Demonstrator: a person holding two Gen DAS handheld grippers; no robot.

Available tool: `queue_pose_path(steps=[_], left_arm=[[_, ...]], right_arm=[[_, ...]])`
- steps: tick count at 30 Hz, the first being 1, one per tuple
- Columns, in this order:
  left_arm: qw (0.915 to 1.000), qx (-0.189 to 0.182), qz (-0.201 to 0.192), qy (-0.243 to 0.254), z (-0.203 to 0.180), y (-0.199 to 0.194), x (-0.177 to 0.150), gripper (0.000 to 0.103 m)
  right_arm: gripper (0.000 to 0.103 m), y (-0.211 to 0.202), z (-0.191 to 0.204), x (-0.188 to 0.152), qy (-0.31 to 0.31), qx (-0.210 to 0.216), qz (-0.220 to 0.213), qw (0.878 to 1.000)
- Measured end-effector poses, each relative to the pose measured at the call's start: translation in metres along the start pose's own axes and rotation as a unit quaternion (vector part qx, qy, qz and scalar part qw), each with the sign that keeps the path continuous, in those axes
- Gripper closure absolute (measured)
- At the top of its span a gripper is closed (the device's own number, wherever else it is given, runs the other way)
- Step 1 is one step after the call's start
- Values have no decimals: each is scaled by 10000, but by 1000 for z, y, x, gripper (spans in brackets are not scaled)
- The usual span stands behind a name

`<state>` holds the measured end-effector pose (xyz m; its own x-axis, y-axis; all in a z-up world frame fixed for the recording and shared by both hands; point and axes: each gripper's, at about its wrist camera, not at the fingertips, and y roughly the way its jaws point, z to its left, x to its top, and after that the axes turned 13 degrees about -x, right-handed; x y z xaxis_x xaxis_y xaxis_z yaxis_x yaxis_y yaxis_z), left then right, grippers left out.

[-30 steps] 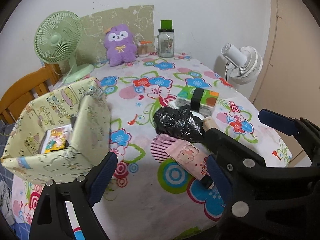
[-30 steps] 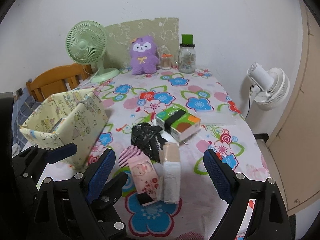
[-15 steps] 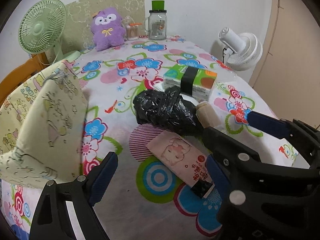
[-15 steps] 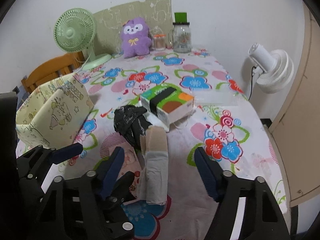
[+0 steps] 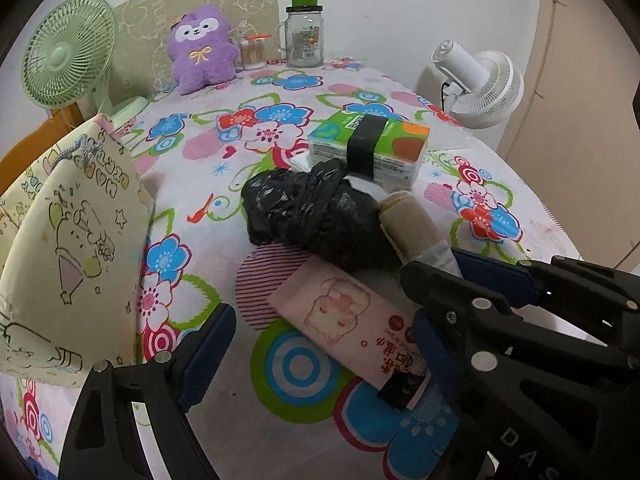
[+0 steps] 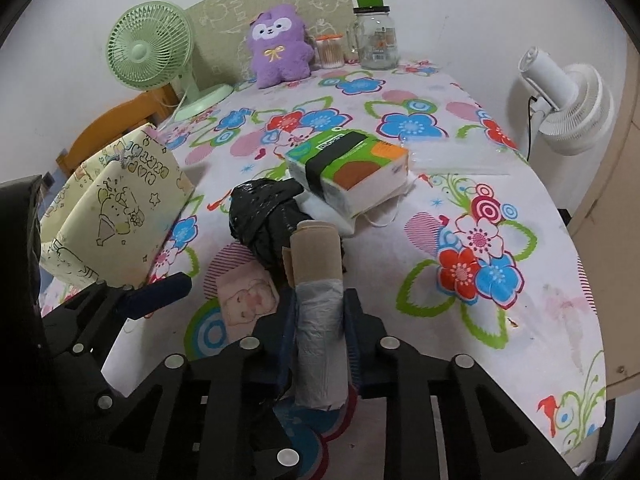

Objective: Organize soft objects

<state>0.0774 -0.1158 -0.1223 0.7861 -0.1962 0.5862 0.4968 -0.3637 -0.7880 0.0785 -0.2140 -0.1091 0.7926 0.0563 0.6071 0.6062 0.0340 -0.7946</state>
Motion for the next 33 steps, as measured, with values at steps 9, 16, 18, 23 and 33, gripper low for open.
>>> queue_pose_path(steps=[9,16,18,23,33], left_arm=[[9999,-114,27,-4,-9,8,5,12],[9999,-72,109,-3,-14,15,5,22],[9999,-64,101,-22,-13,14,4,26],[9999,-23,79,-115,-11,9,2,45],[9998,-55,111,-126,-7,-1,-6,63]], right_arm=[[80,-6,-16,1,91,-402,-173,9990],[80,-2,-26,-2,140,-510,-88,9986],[80,-2,-26,-2,150,-502,-83,9986],[80,-3,-25,-3,152,-491,-84,9986],[80,-10,-5,-3,-2,-504,-135,9986]])
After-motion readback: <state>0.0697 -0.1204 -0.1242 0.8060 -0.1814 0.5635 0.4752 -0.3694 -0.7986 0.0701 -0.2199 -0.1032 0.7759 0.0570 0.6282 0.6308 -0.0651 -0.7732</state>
